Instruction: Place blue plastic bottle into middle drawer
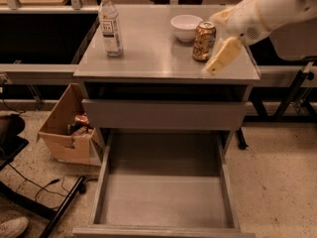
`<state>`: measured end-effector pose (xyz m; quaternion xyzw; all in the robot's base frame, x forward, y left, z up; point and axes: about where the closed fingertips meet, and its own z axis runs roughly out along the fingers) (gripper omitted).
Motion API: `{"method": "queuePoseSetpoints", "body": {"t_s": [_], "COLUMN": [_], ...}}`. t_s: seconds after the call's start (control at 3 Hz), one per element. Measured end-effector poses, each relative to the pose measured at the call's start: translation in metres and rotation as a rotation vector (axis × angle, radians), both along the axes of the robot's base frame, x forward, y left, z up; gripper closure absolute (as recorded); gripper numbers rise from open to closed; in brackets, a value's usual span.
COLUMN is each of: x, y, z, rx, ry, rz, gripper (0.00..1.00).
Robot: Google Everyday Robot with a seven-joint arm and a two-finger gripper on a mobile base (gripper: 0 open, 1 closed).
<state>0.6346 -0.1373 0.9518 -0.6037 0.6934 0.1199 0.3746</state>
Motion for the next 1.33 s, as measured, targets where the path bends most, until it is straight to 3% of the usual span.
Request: {"method": "queuePoseSetpoints", "body": {"t_s": [0.33, 0.67, 1.0, 1.33], "x": [0.030, 0.047, 0.065, 0.074], "y": [0.058, 0.109, 0.113, 0.123], "z": [-0.030, -0.036, -0.029, -0.033], "rx": [0.307, 0.459, 0.493, 0.485], "ry": [0.041, 0.055, 0.006, 0.000], "rz": [0.006, -0.034, -0.084, -0.069], "gripper": [0.00, 0.00, 0.00, 0.00]}}
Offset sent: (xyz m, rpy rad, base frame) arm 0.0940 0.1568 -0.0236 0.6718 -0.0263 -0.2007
